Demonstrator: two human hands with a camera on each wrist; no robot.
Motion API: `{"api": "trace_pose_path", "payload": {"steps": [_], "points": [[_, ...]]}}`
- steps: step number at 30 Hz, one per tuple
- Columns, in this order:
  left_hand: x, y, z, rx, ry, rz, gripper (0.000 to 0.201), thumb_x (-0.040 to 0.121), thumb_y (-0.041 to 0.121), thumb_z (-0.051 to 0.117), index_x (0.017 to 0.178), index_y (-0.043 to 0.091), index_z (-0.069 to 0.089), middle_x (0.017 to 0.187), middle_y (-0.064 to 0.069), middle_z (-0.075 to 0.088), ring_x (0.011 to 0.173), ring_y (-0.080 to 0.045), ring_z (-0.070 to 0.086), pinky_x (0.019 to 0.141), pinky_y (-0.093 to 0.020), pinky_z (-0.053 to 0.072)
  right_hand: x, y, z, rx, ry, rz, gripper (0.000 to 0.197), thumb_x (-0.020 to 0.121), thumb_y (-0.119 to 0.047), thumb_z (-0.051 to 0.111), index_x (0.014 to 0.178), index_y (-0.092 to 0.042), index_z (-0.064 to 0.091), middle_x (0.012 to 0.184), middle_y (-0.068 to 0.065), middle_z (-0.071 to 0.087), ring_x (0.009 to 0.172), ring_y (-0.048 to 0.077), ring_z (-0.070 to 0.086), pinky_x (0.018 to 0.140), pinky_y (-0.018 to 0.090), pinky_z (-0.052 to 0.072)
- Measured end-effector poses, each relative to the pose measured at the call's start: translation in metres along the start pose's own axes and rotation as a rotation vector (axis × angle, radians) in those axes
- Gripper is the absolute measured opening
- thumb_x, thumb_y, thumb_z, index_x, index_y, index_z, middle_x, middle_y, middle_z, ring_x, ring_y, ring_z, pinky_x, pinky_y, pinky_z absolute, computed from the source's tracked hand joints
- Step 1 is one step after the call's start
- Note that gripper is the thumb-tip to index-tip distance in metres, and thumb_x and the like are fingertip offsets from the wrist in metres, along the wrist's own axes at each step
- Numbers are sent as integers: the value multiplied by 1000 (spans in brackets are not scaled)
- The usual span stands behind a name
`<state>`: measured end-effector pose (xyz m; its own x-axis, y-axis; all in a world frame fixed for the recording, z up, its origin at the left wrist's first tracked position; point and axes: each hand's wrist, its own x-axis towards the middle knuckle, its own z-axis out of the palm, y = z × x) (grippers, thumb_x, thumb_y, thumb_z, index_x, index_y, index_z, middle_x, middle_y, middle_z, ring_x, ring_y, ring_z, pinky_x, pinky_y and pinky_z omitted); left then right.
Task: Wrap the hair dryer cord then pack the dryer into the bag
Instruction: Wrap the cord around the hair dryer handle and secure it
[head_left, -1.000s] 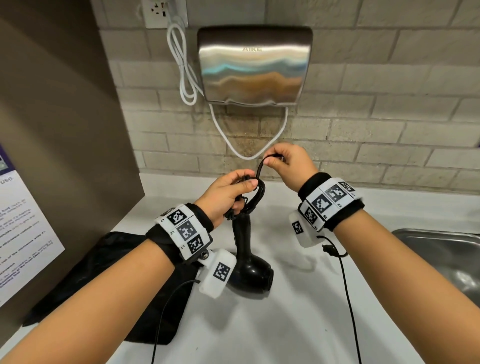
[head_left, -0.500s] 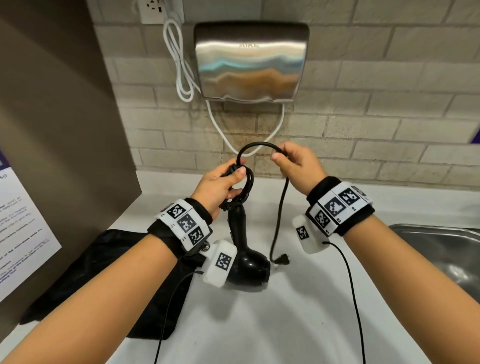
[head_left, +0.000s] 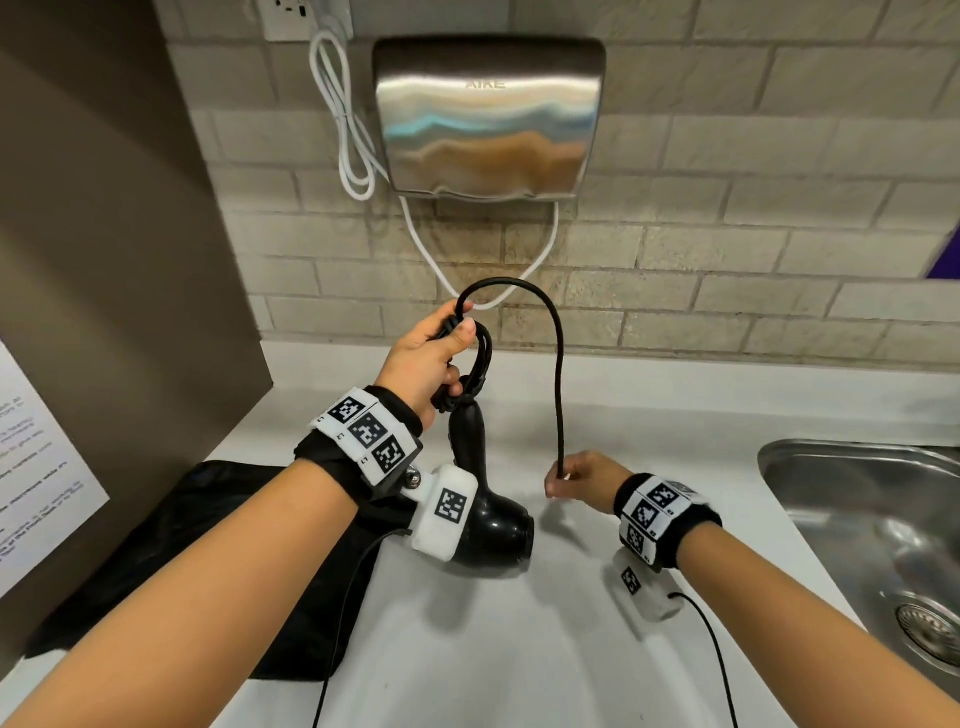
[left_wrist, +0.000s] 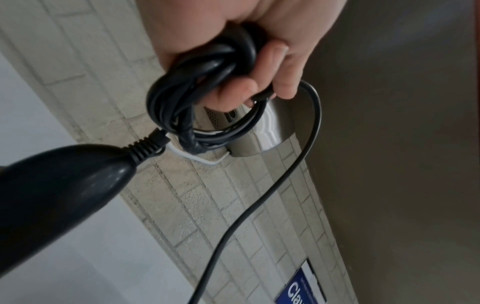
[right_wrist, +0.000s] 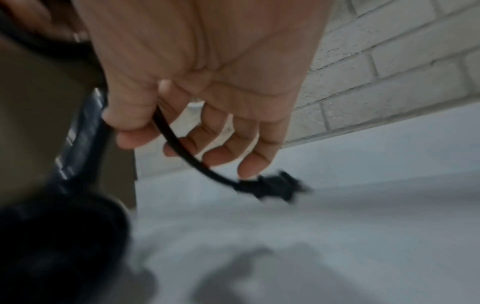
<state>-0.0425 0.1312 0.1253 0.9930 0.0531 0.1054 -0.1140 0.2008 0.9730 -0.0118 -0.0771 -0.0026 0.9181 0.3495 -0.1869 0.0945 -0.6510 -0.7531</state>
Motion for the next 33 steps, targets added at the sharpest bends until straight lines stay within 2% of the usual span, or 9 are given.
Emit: {"api": "trace_pose_path", "payload": {"steps": [4, 9, 12, 15, 18, 21, 25, 30, 33], "points": [[2, 2, -4, -30, -23, -8, 26, 94, 14, 51, 116, 28, 58, 79, 12, 50, 36, -2, 22, 36, -14, 25, 14, 36, 0, -292, 87, 76, 45, 80, -9, 65, 48, -39, 54, 86, 5, 57, 84, 25, 59, 75, 19, 38], [2, 3, -5, -57, -22, -29, 22, 95, 17, 51, 111, 28, 60, 83, 11, 51, 35, -1, 22, 34, -13, 25, 22, 40, -16, -138, 382, 139, 24, 85, 0, 49, 63, -9, 50, 68, 7, 53, 66, 24, 50, 60, 14, 39], [1, 4, -5, -77, -9, -55, 17, 95, 19, 51, 100, 31, 62, 82, 11, 52, 35, -1, 22, 33, -12, 23, 14, 16, -23, -201, 481, -34, 23, 90, 0, 42, 70, -11, 48, 74, 5, 46, 75, 24, 46, 73, 21, 36], [1, 4, -4, -71, -7, -82, 15, 95, 22, 51, 97, 32, 61, 83, 8, 52, 35, -1, 22, 34, -12, 22, 1, -32, -27, 17, 546, -224, 18, 89, 7, 43, 85, -9, 51, 85, 7, 50, 72, 18, 51, 69, 22, 42], [2, 5, -3, -67, -1, -94, 14, 94, 25, 52, 99, 32, 62, 86, 5, 52, 35, -1, 22, 34, -12, 22, -9, -75, -28, 235, 639, -435, 24, 87, 8, 47, 81, -15, 52, 82, 5, 53, 71, 15, 55, 60, 14, 51], [3, 5, -1, -72, 0, -105, 13, 94, 25, 52, 101, 31, 62, 85, 6, 51, 35, -1, 23, 33, -12, 22, -18, -108, -25, 446, 598, -621, 23, 82, -2, 50, 78, -25, 51, 77, -3, 53, 72, 17, 58, 62, 19, 55], [2, 5, 0, -94, -18, -138, 13, 94, 26, 51, 101, 29, 61, 84, 7, 52, 34, 0, 24, 32, -12, 22, -22, -134, -18, 648, 460, -714, 18, 78, -5, 52, 80, -22, 53, 74, -4, 60, 66, 5, 62, 63, 23, 56], [-3, 6, 6, -124, -81, -166, 14, 95, 23, 49, 97, 28, 62, 82, 8, 52, 32, 1, 25, 32, -11, 22, -9, -134, -1, 260, 613, -661, 18, 81, 3, 61, 82, -15, 58, 70, -13, 55, 59, -8, 55, 59, 5, 42], [-6, 7, 9, -109, -115, -176, 16, 95, 23, 48, 95, 29, 62, 83, 8, 53, 33, 1, 25, 32, -12, 22, 2, -130, 6, 154, 802, -624, 19, 76, 0, 65, 87, -10, 53, 72, -12, 44, 60, -4, 49, 59, 4, 37]]}}
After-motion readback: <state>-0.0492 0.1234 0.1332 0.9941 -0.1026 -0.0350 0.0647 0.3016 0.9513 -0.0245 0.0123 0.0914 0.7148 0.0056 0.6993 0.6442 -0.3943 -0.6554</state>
